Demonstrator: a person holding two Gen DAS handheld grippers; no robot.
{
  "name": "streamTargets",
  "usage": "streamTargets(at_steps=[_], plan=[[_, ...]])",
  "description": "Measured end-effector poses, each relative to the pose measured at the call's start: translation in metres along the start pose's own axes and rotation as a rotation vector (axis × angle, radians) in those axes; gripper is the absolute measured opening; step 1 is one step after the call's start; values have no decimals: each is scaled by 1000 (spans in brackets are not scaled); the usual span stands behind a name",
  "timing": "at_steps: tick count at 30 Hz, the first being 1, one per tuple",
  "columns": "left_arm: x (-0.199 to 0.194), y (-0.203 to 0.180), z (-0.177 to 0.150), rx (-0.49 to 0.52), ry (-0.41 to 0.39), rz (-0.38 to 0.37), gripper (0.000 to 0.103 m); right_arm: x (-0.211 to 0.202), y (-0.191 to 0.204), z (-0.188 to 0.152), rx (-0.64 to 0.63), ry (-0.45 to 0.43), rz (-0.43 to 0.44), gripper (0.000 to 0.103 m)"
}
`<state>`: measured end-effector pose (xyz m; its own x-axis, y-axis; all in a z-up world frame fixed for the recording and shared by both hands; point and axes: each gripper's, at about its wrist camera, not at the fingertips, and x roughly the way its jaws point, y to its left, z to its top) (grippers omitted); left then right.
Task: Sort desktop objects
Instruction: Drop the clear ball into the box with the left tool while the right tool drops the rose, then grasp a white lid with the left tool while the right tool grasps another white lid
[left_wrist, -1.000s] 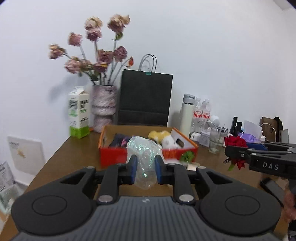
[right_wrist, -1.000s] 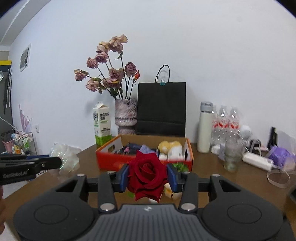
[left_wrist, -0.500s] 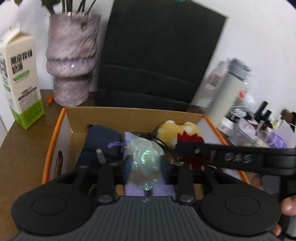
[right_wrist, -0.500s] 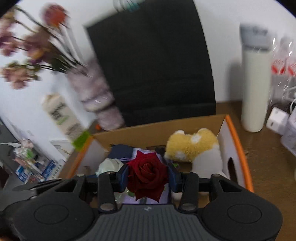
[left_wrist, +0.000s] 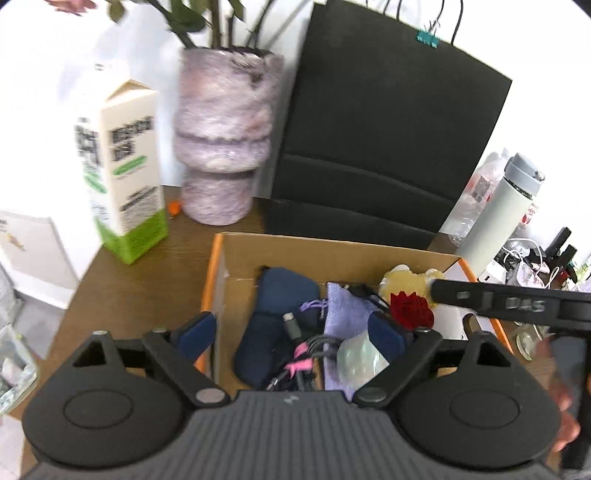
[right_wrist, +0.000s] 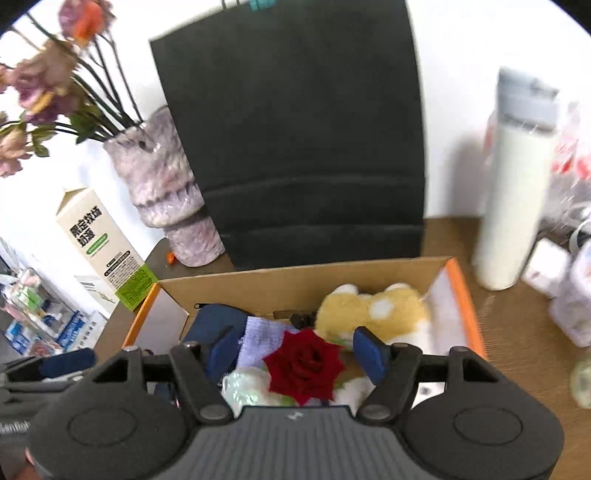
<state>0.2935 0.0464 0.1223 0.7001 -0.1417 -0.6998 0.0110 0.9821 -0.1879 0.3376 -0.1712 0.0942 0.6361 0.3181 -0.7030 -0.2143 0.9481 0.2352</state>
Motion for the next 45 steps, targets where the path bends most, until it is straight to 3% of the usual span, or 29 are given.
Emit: streamTargets(at_steps=[4,7,14,19,23,28,34,38,41,45], plan=[[-39,-2,-13,17,-22,28,95,-44,-1,-7,-44,-29,-64,69],[-66,-6,-29,47,-53,39,99,-77,-1,-25,-102,-64,-107,77],[-123,-3,-95,118,-122,92,101,-129,-6,-77,-233,-69,-186,78],[-155,4,-146,61,-156,48,101,-162,-4,-133,-271,-110,-103,81],[-178,5,-197,5,-201,30,102,-177,-4,-186,-273,-125,-112,81],[-186,14,-269,-105,-179,-123,103,-197,-3,-267,-260,-157,-53,83],[-202,4,-328,-92,-184,-102,103,-208,-8,-341,-132,-156,-48,83],[-202,-9,-333,-46,-177,-91,103,-213,4,-355,-190,-175,-56,83],[-195,-20,-333,9,-199,-55,103,-211,12,-350,-227,-223,-95,82],[-176,-26,-326,60,-189,-7,103,-196,4,-335,-198,-225,-90,79]])
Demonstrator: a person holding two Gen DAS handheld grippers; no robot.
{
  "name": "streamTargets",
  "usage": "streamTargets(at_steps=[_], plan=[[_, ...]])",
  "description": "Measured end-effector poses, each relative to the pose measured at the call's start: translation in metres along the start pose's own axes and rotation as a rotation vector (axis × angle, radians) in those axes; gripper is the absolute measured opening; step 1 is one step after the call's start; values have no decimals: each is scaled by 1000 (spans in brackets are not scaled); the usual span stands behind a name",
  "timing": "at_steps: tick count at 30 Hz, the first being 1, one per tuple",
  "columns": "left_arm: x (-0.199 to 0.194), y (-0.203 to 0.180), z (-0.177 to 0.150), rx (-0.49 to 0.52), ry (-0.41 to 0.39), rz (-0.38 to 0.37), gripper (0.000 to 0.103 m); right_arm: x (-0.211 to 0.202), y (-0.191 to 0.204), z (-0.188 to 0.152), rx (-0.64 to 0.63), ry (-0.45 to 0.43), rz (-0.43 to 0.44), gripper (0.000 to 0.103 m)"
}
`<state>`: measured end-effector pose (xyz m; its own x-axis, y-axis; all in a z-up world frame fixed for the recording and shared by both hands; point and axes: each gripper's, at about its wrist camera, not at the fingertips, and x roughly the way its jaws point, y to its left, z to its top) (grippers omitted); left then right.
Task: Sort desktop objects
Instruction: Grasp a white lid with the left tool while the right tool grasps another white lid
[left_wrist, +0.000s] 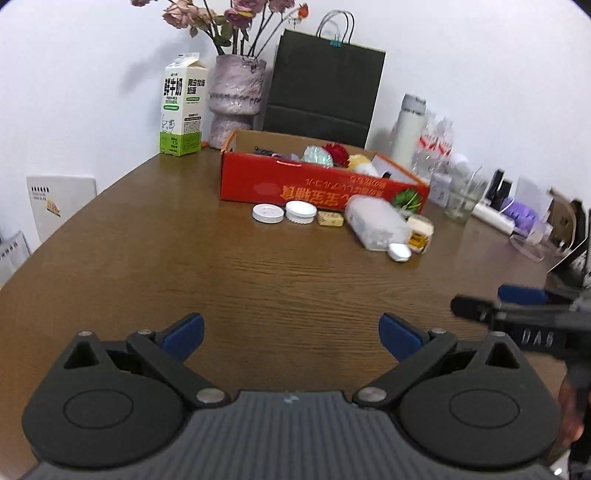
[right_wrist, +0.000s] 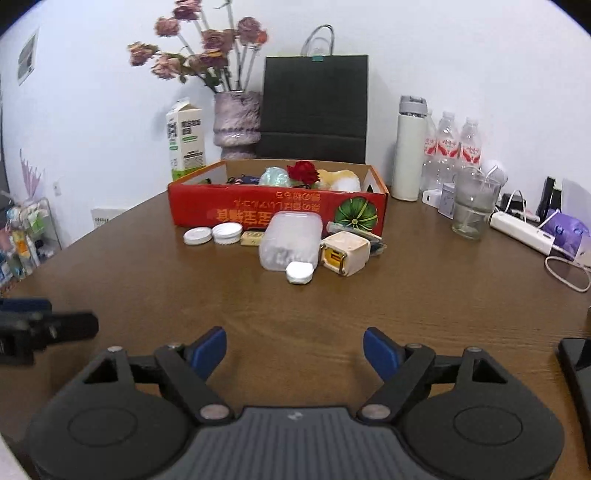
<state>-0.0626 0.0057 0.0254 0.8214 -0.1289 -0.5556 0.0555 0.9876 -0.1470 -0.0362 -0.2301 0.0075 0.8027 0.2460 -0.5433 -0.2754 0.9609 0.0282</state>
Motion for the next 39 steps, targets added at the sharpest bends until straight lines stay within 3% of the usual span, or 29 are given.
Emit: streamTargets(at_steps=[3,7,10,16,19,23,25,30,35,39], plan=[[17,3,12,24,-2,-5,101,25,-6,13,15,11,16,69],[51,18,45,23,-68,5,94,65,-5,33,-3,14,18,67],[89,26,72,7,-28,-43,85,91,-1,44,-19,20,11,59],[158,22,99,132,17,19,81,115,2,49,-37,44,-2,48],[177,27,101,124,36,10,70,122,2,47,-36,67,8,41],[186,30,101,104,64,-39,41,125,1,48,-38,69,32,38],[185,30,100,120,57,-40,40,127,3,49,-39,68,42,25],[162,28,91,86,48,-10,40,120,8,47,-51,61,43,26],[93,18,67,15,-26,-48,40,86,12,37,-26,30,50,26],[47,4,42,26,-46,-41,40,54,16,28,-5,6,72,26]])
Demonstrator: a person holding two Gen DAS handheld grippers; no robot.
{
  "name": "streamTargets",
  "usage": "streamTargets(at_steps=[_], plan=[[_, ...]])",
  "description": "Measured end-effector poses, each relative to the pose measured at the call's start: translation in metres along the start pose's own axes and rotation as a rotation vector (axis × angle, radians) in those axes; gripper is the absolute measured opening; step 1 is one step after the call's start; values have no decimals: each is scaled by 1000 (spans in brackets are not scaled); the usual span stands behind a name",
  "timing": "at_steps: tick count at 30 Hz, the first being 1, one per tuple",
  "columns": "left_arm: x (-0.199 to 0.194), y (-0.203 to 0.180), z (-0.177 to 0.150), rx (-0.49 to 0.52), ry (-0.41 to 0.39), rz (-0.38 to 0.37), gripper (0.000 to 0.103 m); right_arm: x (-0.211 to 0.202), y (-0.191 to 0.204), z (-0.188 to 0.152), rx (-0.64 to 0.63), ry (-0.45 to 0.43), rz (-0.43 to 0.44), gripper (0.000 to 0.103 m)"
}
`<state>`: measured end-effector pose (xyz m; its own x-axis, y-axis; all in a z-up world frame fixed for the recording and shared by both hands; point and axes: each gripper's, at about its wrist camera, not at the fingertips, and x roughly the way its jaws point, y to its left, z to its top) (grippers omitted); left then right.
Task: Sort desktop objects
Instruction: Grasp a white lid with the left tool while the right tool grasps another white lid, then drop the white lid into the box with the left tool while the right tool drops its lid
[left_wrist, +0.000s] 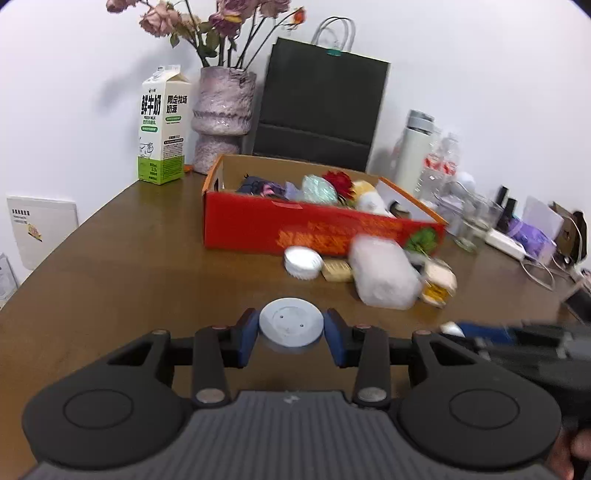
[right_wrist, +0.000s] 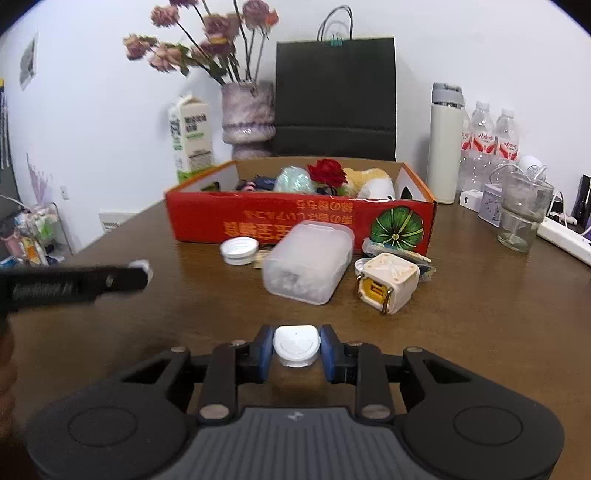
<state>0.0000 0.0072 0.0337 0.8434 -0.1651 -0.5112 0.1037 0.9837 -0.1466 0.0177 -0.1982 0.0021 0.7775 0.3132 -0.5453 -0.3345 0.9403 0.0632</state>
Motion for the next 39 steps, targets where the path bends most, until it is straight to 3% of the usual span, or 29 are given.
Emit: streamTargets(at_steps=[3,12,19,23,26,29,32,34,36,39], plan=[[-27,-10,-9,29,-11,16,40,-21,9,0,-13,-30,9,26],[-100,-21,-4,21,-157,14,40,-93,32,5,-51,-163,31,26],[-116,-20,13,16,-233,-21,40,-120,31,11,-43,-218,38,26],[-91,-3,51,-1,-226,-45,40,-116,18,35,-39,-247,18,26],[-55,22,95,-63,-159,-93,40,-109,7,68,-57,-279,-8,26],[-19,34,136,-56,-136,-87,40,-86,-12,109,-54,-284,32,26],[30,38,172,-46,-60,-92,40,-35,-36,152,0,-200,76,26],[71,35,185,-2,8,-51,40,13,-50,177,47,-107,94,26],[115,35,188,23,88,30,40,68,-63,194,96,21,98,26],[170,38,182,54,218,68,40,136,-72,201,117,157,42,26]])
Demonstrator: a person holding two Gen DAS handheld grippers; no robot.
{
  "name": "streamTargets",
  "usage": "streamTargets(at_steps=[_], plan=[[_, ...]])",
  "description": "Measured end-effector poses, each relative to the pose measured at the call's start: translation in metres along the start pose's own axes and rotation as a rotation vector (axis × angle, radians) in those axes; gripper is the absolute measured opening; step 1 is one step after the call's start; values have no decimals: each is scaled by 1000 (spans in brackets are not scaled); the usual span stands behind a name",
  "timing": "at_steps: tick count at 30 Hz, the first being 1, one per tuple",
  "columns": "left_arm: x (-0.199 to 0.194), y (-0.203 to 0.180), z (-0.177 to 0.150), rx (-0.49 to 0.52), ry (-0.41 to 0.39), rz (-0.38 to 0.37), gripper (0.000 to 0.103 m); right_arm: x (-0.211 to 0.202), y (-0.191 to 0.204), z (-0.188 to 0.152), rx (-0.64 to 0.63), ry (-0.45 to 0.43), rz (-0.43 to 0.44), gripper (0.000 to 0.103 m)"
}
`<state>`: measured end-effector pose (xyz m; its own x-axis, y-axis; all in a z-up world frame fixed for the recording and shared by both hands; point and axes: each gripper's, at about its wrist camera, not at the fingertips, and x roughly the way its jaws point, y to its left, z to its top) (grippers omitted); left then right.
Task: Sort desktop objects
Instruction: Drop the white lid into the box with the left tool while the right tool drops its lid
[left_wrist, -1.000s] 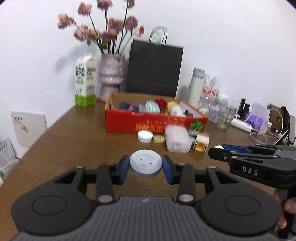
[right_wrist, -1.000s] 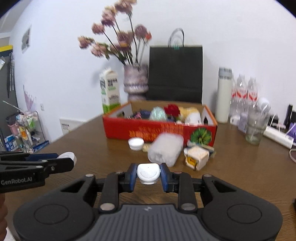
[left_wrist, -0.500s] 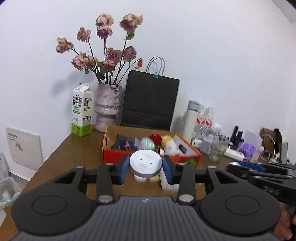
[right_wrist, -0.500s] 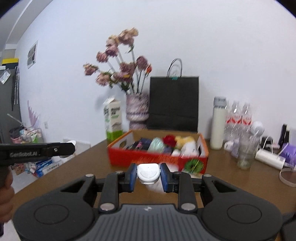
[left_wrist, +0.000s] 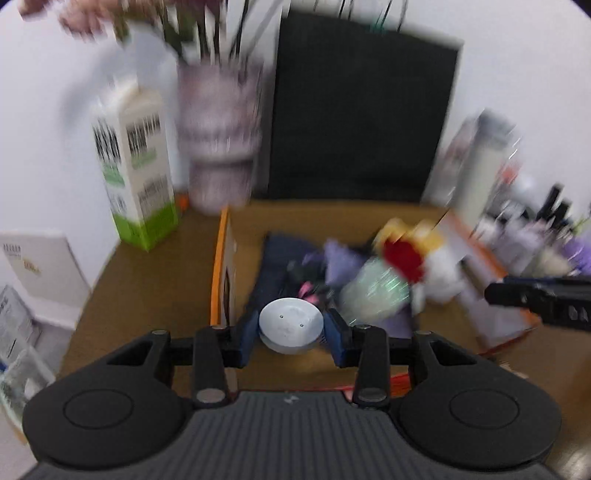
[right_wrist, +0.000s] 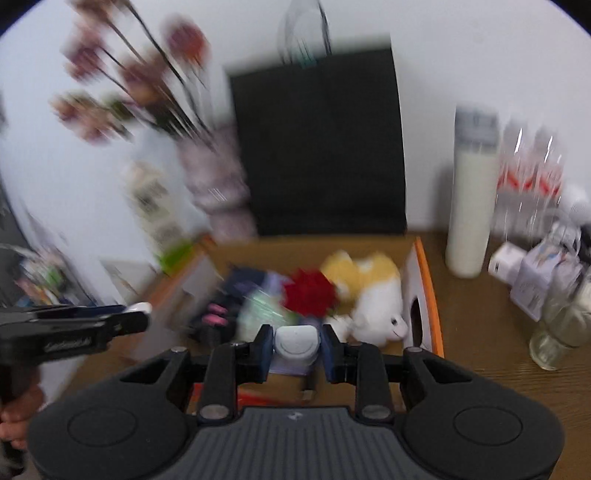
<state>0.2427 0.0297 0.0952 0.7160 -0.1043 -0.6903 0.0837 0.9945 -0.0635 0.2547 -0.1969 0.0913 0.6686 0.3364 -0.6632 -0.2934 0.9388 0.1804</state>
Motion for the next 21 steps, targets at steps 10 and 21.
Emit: streamTargets(at_steps=[10,21], plan=[[34,13,5,4,81,10,54,84,-11,0,2,135,-101,46],[-37,3,4,-12,-19,29,96,1,-12,8,-1,44,-80,57]])
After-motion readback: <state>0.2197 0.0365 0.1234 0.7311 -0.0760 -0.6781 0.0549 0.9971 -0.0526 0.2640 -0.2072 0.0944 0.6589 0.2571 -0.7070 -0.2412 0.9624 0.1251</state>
